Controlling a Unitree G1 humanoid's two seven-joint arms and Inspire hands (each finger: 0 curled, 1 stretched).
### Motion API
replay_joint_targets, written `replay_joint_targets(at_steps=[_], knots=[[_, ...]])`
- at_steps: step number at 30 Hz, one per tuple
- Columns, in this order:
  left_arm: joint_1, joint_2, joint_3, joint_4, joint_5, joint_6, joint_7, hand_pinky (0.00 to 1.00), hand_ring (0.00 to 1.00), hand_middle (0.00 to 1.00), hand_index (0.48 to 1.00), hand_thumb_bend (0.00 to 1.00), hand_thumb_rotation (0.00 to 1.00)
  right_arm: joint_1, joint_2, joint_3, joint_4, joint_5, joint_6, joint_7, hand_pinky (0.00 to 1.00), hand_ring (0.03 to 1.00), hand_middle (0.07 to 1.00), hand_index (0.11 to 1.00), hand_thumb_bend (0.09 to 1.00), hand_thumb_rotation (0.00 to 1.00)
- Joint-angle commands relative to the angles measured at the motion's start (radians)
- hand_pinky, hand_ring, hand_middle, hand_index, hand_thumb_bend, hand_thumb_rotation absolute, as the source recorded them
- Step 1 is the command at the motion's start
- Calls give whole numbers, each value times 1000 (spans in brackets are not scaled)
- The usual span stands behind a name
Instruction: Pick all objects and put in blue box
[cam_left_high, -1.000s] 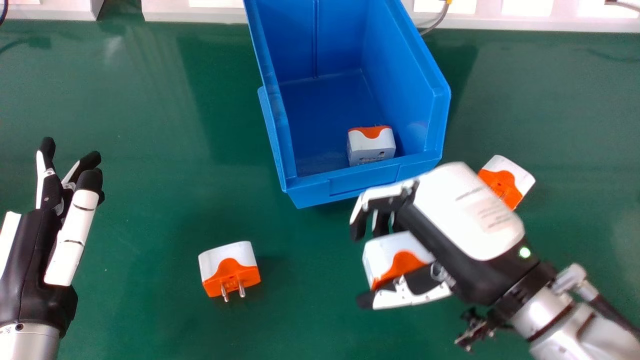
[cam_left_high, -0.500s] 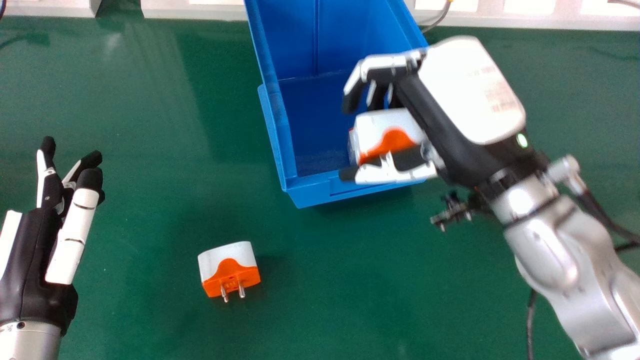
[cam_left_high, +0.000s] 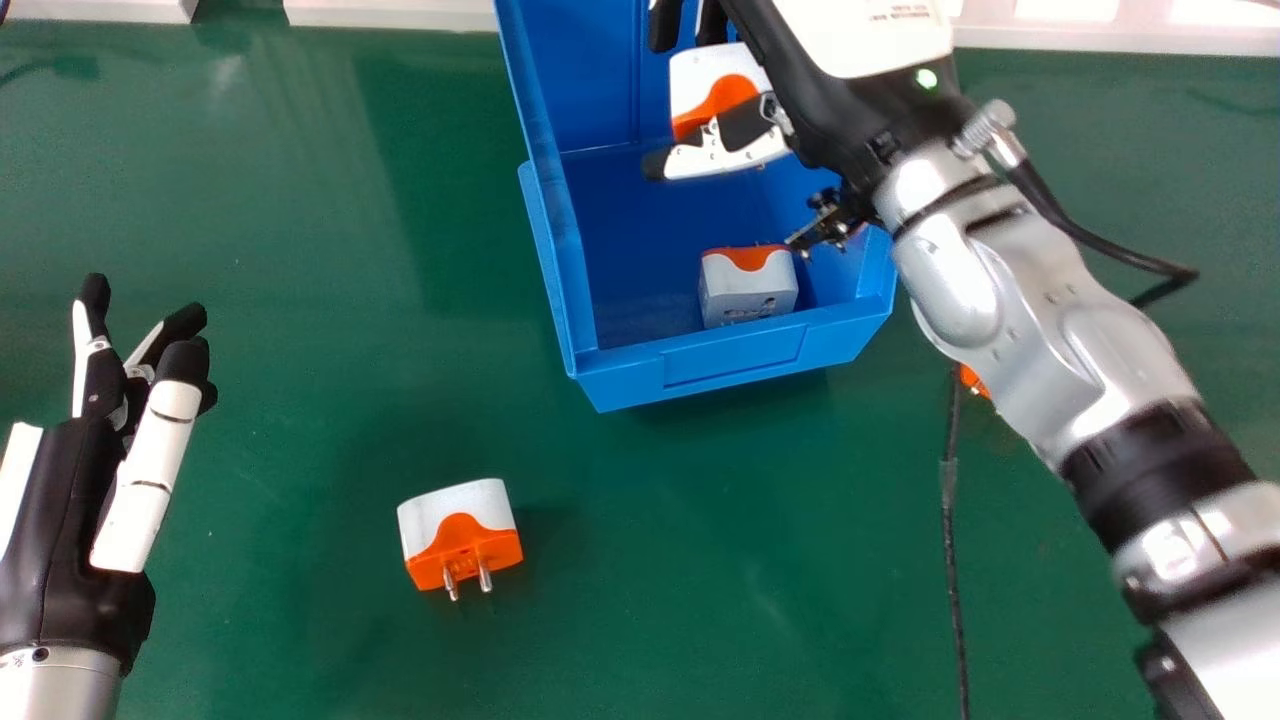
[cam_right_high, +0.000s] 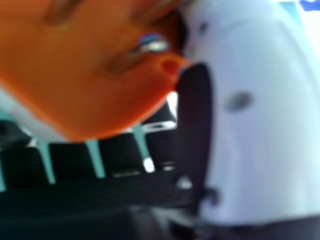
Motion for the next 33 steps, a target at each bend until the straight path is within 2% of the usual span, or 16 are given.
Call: replay_joint_targets(at_steps=[1, 5, 7, 10, 11, 14, 16, 21, 28, 29, 31, 33], knots=[[8, 6, 2, -22, -8, -20, -4, 901, 924, 923, 928, 637, 844, -88, 24, 11, 59, 16, 28, -1, 112, 158, 223, 470, 485, 151], [16, -1, 0, -37, -5, -13, 4, 885, 913, 914, 918, 621, 841, -152, 54, 38, 174, 24, 65, 23, 155, 214, 289, 472, 485, 151], [20, -4, -2, -44, -6, -9, 5, 891, 914, 914, 918, 626, 837, -171, 63, 54, 212, 20, 84, 24, 148, 204, 275, 472, 485, 150], [20, -2, -1, -37, -14, -19, -4, 896, 919, 916, 920, 624, 838, -195, 73, 87, 243, 6, 140, 62, 160, 221, 296, 475, 485, 150], [18, 0, 0, -31, -10, -25, -5, 893, 918, 915, 918, 624, 836, -201, 80, 97, 253, 4, 162, 66, 165, 229, 304, 475, 484, 150], [15, 0, 0, -24, -11, -32, -7, 878, 912, 909, 911, 620, 836, -215, 93, 125, 277, 0, 206, 78, 168, 240, 313, 475, 485, 155], [16, -3, 0, -27, -17, -30, -8, 881, 914, 909, 909, 636, 825, -218, 100, 138, 284, 2, 222, 81, 176, 252, 322, 474, 486, 154], [24, -10, -8, -46, -1, -20, 9, 874, 909, 908, 908, 639, 831, -220, 107, 161, 288, 12, 234, 104, 265, 380, 461, 483, 485, 151], [27, -16, -18, -60, 11, -21, 21, 883, 917, 914, 913, 607, 846, -215, 116, 167, 286, 21, 244, 102, 306, 442, 525, 487, 490, 141], [28, -17, -19, -61, 11, -20, 23, 882, 916, 914, 912, 604, 847, -214, 120, 167, 285, 22, 251, 100, 306, 442, 525, 488, 491, 138], [28, -19, -22, -63, 12, -18, 27, 881, 915, 912, 909, 607, 844, -213, 126, 174, 283, 13, 269, 95, 274, 389, 468, 485, 495, 142], [27, -17, -25, -61, 13, -20, 28, 882, 917, 915, 911, 615, 846, -211, 120, 199, 272, -14, 278, 91, 332, 447, 527, 490, 498, 155]])
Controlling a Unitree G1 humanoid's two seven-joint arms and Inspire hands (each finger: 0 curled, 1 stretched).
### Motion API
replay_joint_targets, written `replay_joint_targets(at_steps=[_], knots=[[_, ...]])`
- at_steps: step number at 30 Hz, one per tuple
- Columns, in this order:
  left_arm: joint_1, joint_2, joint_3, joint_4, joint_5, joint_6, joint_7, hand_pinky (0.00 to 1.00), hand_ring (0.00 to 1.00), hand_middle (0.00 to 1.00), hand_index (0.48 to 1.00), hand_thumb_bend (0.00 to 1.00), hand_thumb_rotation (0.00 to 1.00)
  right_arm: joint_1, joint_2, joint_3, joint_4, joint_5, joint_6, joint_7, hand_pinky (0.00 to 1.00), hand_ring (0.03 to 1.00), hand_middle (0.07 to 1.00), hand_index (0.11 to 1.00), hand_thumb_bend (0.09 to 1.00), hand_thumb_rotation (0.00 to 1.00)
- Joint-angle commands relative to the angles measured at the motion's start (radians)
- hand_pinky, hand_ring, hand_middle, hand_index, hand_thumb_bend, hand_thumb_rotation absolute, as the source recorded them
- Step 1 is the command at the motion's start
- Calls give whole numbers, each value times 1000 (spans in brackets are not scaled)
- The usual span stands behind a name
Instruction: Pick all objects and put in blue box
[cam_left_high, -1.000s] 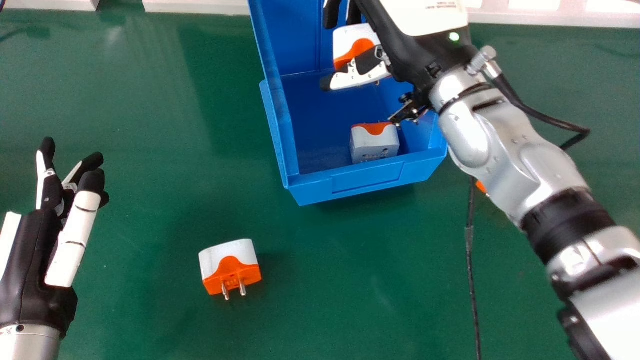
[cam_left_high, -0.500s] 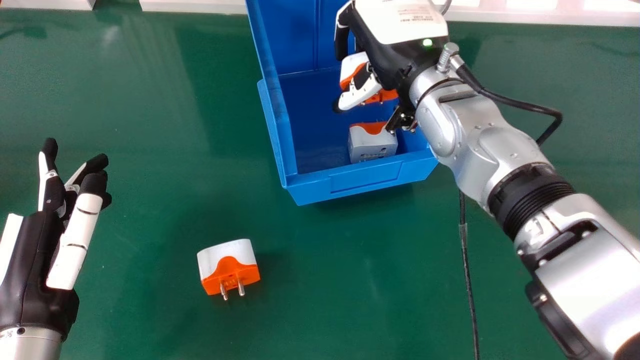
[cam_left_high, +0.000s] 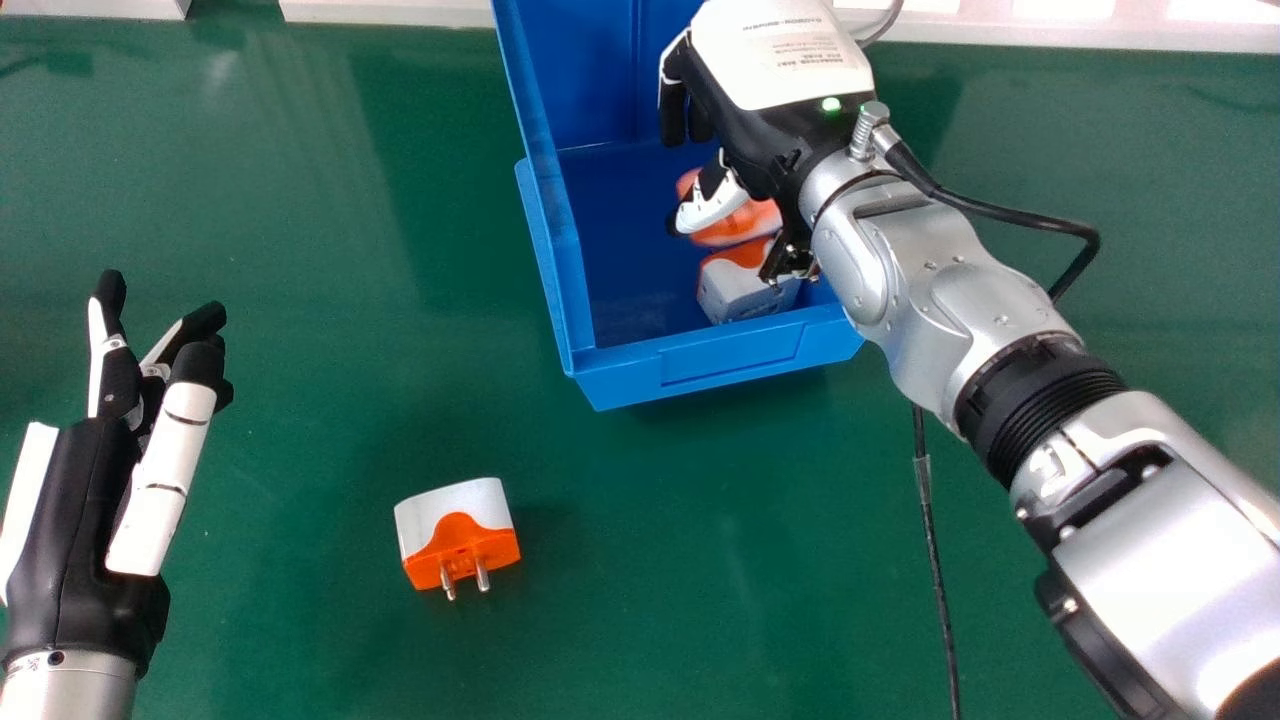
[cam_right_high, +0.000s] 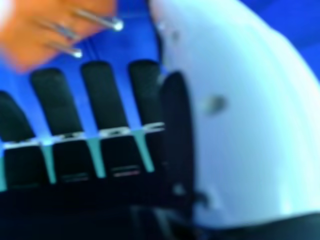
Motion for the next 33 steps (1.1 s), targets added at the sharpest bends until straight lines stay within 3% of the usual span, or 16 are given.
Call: replay_joint_targets(at_steps=[1, 2, 4, 6, 9, 13, 16, 20, 24, 26, 30, 33], knots=[[7, -1, -1, -22, 7, -15, 8, 884, 920, 918, 913, 620, 846, -48, -4, 24, -32, -22, 8, -15, 364, 478, 557, 491, 499, 160], [7, 1, -3, -23, 12, -15, 10, 884, 920, 919, 914, 618, 848, -49, -6, 32, -40, -25, 16, -1, 394, 509, 590, 556, 530, 266], [6, 2, -6, -22, 16, -17, 12, 879, 920, 919, 915, 616, 860, -50, -10, 45, -51, -33, 26, 16, 560, 693, 759, 732, 588, 505], [4, 3, -8, -22, 15, -16, 12, 883, 922, 921, 917, 617, 862, -48, -8, 54, -63, -40, 46, 22, 634, 769, 833, 800, 614, 590], [0, 5, -10, -15, 13, -14, 11, 887, 924, 922, 918, 627, 859, -41, -5, 52, -84, -33, 61, 35, 689, 825, 889, 857, 609, 629], [-3, 6, -12, -11, 19, -20, 13, 885, 923, 919, 917, 632, 866, -28, -9, 51, -105, -31, 65, 35, 702, 835, 891, 860, 579, 583], [-9, 6, -11, -7, 7, -16, 6, 890, 923, 917, 911, 609, 863, -15, -13, 50, -130, -31, 77, 40, 706, 841, 892, 861, 549, 561], [-13, 11, -12, -5, 24, -12, 15, 885, 926, 922, 918, 622, 869, 25, -18, 25, -201, -10, 92, 27, 720, 858, 902, 866, 508, 528], [-21, 16, -6, 8, 12, -9, 6, 895, 931, 930, 924, 617, 861, 75, -28, 10, -309, -9, 127, 24, 741, 873, 909, 870, 466, 481], [-21, 21, -3, 12, 13, -10, 2, 891, 931, 931, 920, 611, 865, 118, -37, -5, -389, -8, 140, 12, 739, 870, 905, 867, 454, 462], [-20, 23, 6, 20, -13, -7, -13, 913, 935, 928, 913, 632, 849, 243, -61, -43, -616, -7, 187, 48, 762, 871, 906, 869, 455, 381], [-13, 26, 11, 11, -16, 2, -10, 917, 931, 923, 912, 629, 846, 358, -91, -65, -798, -11, 193, 75, 742, 879, 910, 867, 435, 328]])
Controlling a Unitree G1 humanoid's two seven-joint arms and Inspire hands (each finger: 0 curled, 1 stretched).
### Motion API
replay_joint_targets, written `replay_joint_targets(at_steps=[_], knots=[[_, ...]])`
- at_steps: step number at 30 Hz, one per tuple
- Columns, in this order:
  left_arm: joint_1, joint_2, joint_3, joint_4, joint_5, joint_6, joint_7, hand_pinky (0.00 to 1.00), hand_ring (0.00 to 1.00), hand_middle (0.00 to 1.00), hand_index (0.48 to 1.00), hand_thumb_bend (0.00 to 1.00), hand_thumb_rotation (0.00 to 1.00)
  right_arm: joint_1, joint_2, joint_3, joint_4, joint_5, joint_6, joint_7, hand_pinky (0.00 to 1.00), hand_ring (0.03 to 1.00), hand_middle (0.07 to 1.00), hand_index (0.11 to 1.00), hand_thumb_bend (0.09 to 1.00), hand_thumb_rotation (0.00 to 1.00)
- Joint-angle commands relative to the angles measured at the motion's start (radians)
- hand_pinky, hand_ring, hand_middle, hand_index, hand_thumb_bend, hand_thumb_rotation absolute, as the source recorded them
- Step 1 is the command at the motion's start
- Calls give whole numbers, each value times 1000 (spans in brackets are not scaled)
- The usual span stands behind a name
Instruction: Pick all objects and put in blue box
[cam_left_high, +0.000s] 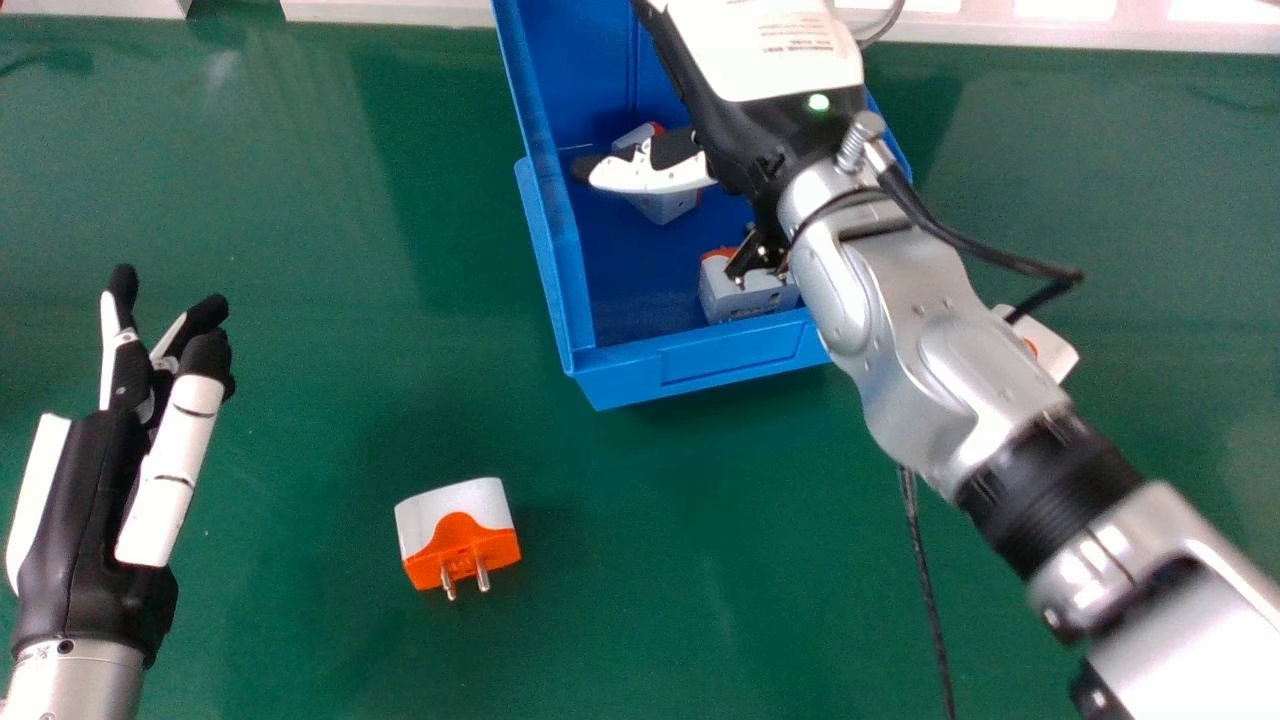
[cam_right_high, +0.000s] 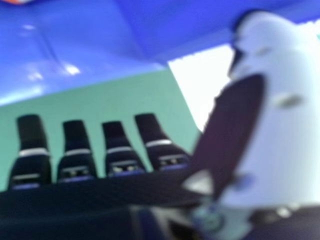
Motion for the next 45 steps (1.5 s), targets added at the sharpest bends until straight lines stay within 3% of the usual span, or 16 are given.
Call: replay_joint_targets(at_steps=[1, 5, 8, 13, 16, 19, 21, 25, 29, 36, 43, 45], knots=[[9, 15, 16, -19, -13, -2, -2, 915, 930, 922, 912, 625, 844, 70, -33, -28, -141, 0, 2, 16, 730, 878, 906, 863, 429, 319], [12, 16, 21, -25, -9, 8, 3, 904, 925, 917, 914, 590, 855, 214, -74, -45, -327, -21, 8, 38, 697, 852, 878, 846, 435, 308], [13, 14, 24, -30, -18, 19, 0, 898, 923, 919, 917, 562, 853, 310, -102, -55, -428, -43, 3, 43, 684, 843, 871, 844, 425, 313], [15, 10, 27, -29, -28, 16, -3, 877, 912, 912, 912, 511, 835, 478, -137, -76, -552, -48, -39, 7, 664, 828, 863, 836, 396, 315], [19, 7, 26, -38, -27, 27, 4, 874, 907, 908, 908, 533, 826, 602, -154, -100, -637, -46, -76, -11, 671, 829, 873, 840, 374, 357], [21, 5, 27, -43, -35, 39, 3, 886, 911, 911, 910, 545, 816, 723, -175, -123, -717, -45, -133, -42, 672, 826, 874, 841, 365, 387], [22, 6, 29, -40, -33, 33, 2, 884, 910, 912, 910, 535, 814, 799, -189, -139, -739, -39, -194, -94, 656, 811, 857, 823, 397, 329], [25, 7, 30, -38, -25, 18, 0, 865, 905, 910, 908, 510, 824, 943, -221, -182, -775, -18, -292, -140, 685, 842, 883, 854, 402, 335], [29, 8, 29, -42, -24, 16, -4, 863, 904, 907, 907, 513, 820, 1060, -223, -240, -780, -30, -351, -225, 683, 846, 885, 847, 423, 228], [28, 12, 28, -40, -15, 21, 1, 884, 909, 904, 903, 567, 816, 1159, -173, -366, -791, -23, -325, -270, 700, 863, 898, 852, 432, 247], [11, 16, 29, -1, -17, -19, -10, 855, 899, 899, 898, 556, 805, 1119, -142, -451, -762, -34, -245, -233, 714, 863, 910, 868, 457, 284], [8, 16, 29, 2, -22, -13, -13, 861, 900, 898, 896, 555, 805, 1099, -136, -461, -748, -39, -215, -224, 723, 869, 914, 874, 457, 296]])
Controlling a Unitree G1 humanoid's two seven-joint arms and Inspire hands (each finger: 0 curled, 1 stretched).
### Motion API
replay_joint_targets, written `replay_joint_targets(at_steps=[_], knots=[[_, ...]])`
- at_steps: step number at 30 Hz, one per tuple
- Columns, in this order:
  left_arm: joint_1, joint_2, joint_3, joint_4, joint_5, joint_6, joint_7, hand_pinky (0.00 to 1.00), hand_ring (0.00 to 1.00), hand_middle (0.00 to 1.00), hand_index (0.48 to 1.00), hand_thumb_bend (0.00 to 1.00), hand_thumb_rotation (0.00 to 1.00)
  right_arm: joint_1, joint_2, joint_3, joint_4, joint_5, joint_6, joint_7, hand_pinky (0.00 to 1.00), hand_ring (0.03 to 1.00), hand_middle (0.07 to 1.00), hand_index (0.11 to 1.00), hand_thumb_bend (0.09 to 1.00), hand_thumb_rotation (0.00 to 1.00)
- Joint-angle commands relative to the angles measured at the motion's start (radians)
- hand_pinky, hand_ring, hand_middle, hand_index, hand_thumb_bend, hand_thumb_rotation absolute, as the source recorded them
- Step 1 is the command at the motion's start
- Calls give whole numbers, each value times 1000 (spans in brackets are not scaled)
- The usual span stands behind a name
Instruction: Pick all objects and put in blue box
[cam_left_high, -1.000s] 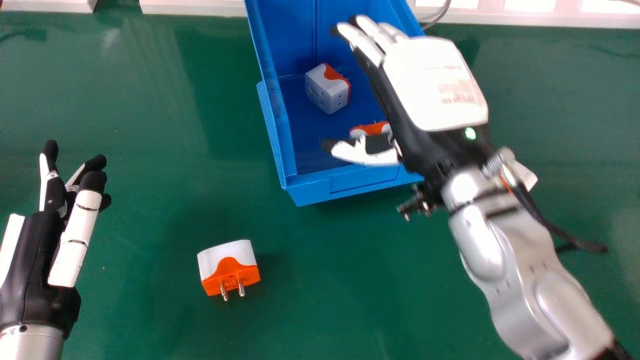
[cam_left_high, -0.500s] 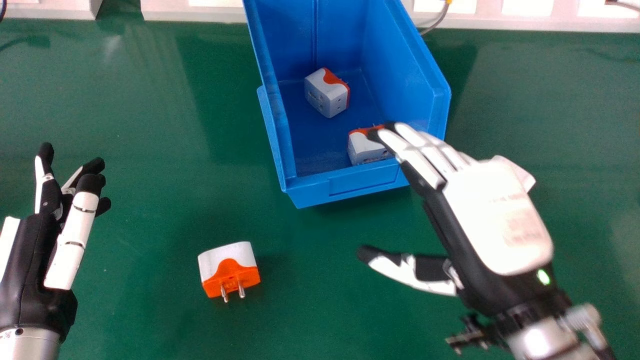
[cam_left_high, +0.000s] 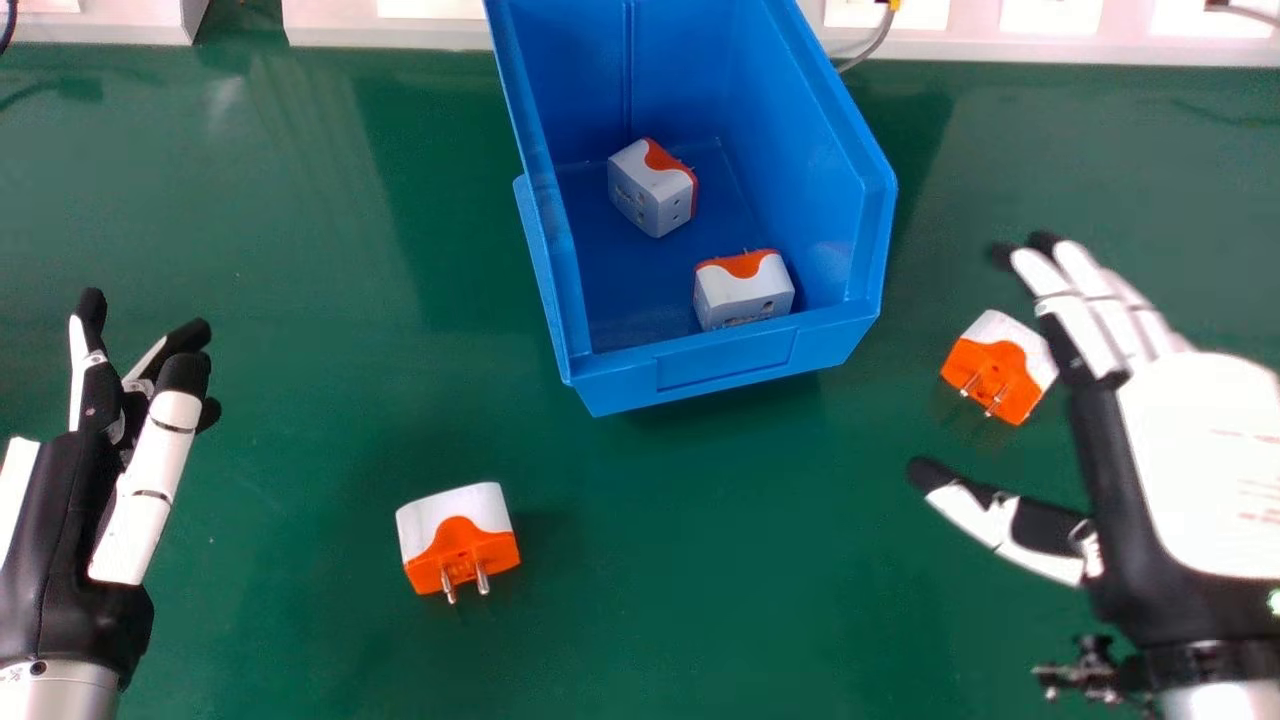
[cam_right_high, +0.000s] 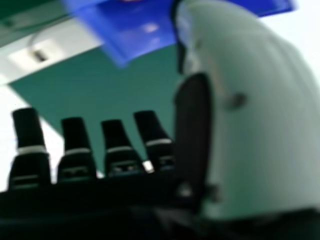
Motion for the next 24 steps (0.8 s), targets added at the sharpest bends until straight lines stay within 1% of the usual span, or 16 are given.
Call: replay_joint_targets(at_steps=[1, 3, 4, 5, 6, 7, 9, 11, 13, 14, 15, 17, 18, 21, 23, 24], knots=[[-10, 13, 6, -5, -6, -23, -5, 868, 903, 900, 899, 551, 804, -32, 12, -26, 1, -13, 28, 7, 741, 882, 925, 886, 459, 322], [-12, 12, 7, -3, -10, -18, -5, 867, 899, 899, 897, 578, 795, -51, 10, -28, 17, -34, 59, 11, 752, 891, 935, 900, 491, 369], [-12, 11, 7, -6, -9, -16, -5, 869, 899, 899, 897, 593, 793, -61, 10, -29, 24, -40, 73, 17, 750, 894, 940, 907, 513, 423], [-11, 12, 7, -6, -10, -17, -8, 862, 897, 898, 897, 593, 788, -70, 7, -29, 31, -48, 86, 25, 757, 901, 948, 918, 537, 464], [-11, 11, 7, -7, -10, -18, -7, 865, 898, 900, 899, 599, 788, -80, 5, -30, 41, -55, 94, 23, 769, 916, 962, 935, 566, 517], [-10, 10, 7, -8, -9, -18, -7, 862, 896, 897, 896, 603, 785, -88, 3, -30, 47, -59, 105, 30, 757, 911, 960, 933, 588, 529], [-9, 10, 8, -4, -7, -28, -10, 860, 895, 896, 895, 599, 782, -104, -1, -29, 59, -61, 124, 45, 762, 925, 974, 950, 620, 577], [-7, 11, 8, -3, 3, -35, -7, 853, 894, 893, 894, 595, 786, -121, -4, -27, 72, -60, 141, 63, 792, 951, 993, 975, 632, 612], [-6, 11, 7, -5, 9, -33, -2, 855, 898, 897, 898, 601, 796, -141, -9, -23, 92, -61, 153, 76, 801, 952, 996, 973, 633, 615], [-4, 10, 7, -8, 5, -31, -4, 855, 898, 897, 897, 604, 799, -155, -12, -20, 108, -62, 156, 77, 805, 949, 991, 966, 631, 613], [-5, 9, 7, -8, -1, -30, -8, 862, 902, 900, 901, 599, 800, -168, -15, -17, 120, -65, 166, 85, 806, 946, 989, 958, 629, 607], [-6, 10, 7, 0, -6, -40, -16, 869, 905, 902, 903, 597, 796, -197, -23, -10, 155, -65, 178, 97, 811, 944, 983, 953, 624, 614], [-7, 9, 7, 0, -5, -39, -15, 868, 905, 903, 904, 588, 797, -220, -31, -6, 183, -68, 185, 105, 803, 936, 976, 948, 619, 607], [-5, 7, 6, -12, 2, -22, -4, 870, 903, 903, 903, 605, 797, -284, -47, 6, 274, -69, 199, 118, 755, 907, 950, 931, 616, 599], [-5, 9, 5, -14, 7, -20, -1, 874, 904, 903, 906, 614, 803, -326, -53, 13, 332, -53, 210, 140, 759, 912, 956, 937, 609, 611], [-6, 8, 5, -15, 5, -19, -1, 875, 904, 903, 906, 617, 802, -346, -54, 14, 357, -42, 215, 151, 765, 916, 959, 940, 607, 612]])
